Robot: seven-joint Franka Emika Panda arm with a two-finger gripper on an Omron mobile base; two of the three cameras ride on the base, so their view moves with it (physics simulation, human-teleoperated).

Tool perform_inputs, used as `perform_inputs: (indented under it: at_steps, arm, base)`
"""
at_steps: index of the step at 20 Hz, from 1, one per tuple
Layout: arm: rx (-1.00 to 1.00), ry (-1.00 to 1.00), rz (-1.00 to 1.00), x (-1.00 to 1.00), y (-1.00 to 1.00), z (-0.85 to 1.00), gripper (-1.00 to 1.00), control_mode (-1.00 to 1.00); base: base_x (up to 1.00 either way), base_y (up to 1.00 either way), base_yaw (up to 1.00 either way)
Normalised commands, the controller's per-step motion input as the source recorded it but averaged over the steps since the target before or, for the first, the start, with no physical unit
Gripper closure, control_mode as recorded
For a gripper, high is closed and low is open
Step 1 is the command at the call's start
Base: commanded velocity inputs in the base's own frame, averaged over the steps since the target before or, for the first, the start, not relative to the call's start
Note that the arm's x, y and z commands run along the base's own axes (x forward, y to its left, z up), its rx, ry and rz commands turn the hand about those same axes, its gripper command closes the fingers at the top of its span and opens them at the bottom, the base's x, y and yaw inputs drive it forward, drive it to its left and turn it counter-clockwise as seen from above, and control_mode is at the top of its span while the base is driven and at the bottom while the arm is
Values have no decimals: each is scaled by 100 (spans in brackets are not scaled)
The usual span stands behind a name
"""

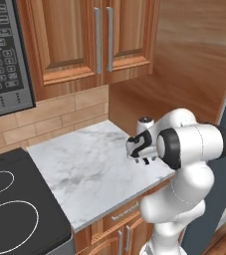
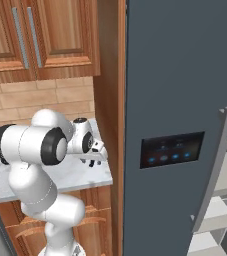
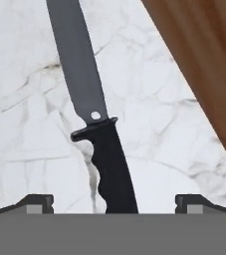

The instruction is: Retrieve the butter from the fridge and place it on a plate on the dining table. Then retrieve the butter knife by the fridge and place it near the plate.

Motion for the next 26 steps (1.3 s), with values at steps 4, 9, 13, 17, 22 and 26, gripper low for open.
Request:
perform_inputs:
  at_steps: [4,9,13,17,22,26]
  arm:
    - [0,0,0,27,0,-21,-100,-100]
    - [0,0,0,14,0,-16,-100,-100]
    - [0,0,0,4,0,-30,-100,-100]
    - [0,0,0,0,0,-38,100,-100]
    - [0,0,0,0,0,-26,100,-100]
    - [0,0,0,0,18,-5,100,-100]
  base:
    - [0,0,0]
    - [0,0,0]
    - [0,0,0]
    - [0,0,0]
    - [0,0,0]
    - [0,0,0]
